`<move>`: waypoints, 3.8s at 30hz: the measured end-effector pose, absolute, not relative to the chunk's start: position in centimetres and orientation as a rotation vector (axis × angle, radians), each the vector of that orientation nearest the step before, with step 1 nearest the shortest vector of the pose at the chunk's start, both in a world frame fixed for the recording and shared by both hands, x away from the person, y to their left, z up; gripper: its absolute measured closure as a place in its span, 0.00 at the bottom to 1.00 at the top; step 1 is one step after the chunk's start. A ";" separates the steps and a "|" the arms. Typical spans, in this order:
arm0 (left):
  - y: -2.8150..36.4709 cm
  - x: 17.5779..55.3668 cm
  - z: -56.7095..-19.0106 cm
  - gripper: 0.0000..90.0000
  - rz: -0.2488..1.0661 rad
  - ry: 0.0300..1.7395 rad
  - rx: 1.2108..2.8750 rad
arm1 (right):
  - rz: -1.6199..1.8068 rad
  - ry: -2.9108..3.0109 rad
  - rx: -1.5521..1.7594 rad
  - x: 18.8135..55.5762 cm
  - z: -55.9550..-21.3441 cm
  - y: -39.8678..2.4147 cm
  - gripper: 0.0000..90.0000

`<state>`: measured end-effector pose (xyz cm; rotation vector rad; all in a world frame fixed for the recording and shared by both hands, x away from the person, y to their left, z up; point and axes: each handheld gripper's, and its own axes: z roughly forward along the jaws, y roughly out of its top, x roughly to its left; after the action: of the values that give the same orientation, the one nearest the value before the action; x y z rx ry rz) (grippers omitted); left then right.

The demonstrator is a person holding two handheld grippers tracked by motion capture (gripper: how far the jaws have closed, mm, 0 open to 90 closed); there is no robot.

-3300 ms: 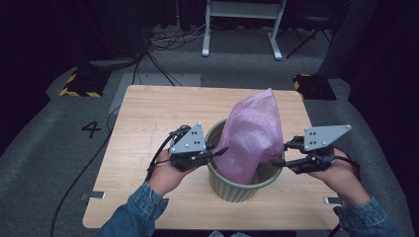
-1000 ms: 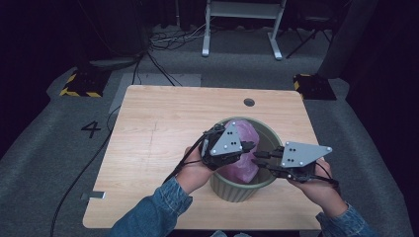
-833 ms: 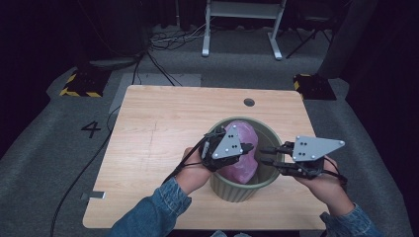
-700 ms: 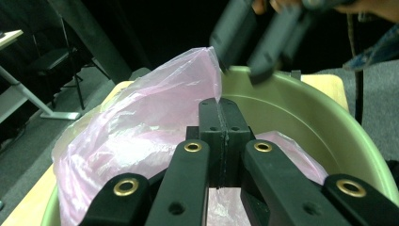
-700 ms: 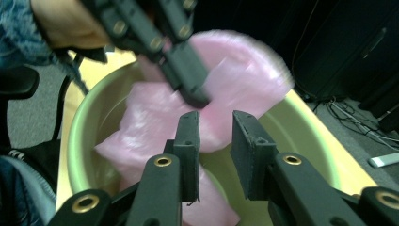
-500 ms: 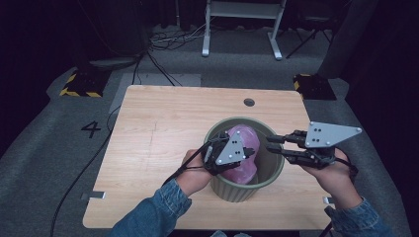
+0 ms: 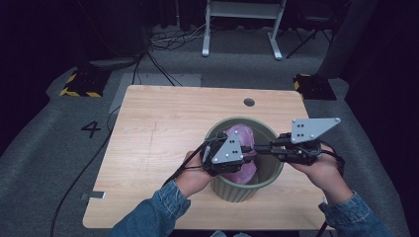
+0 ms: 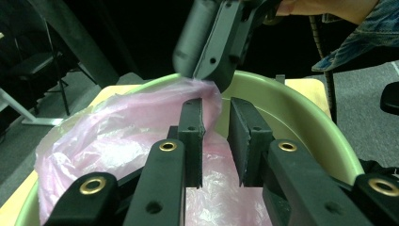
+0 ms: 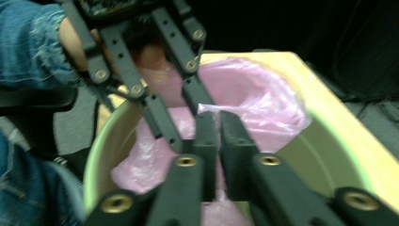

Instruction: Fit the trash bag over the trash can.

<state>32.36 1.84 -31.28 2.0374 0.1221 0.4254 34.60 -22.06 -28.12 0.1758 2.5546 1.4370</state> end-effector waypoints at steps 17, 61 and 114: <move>2.4 32.1 -30.8 1.00 0.433 0.102 1.997 | 1.443 2.478 0.249 34.5 -27.0 -24.4 0.92; 3.0 31.6 -31.2 1.00 0.484 0.100 1.949 | 1.419 2.570 0.134 33.0 -28.6 -23.4 0.99; 3.8 31.1 -30.9 1.00 0.489 0.102 1.912 | 1.365 2.428 0.172 33.7 -27.2 -22.9 1.00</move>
<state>31.14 3.77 -30.88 1.9117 0.1024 0.4887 33.72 -22.92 -27.19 0.1721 2.4283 1.3648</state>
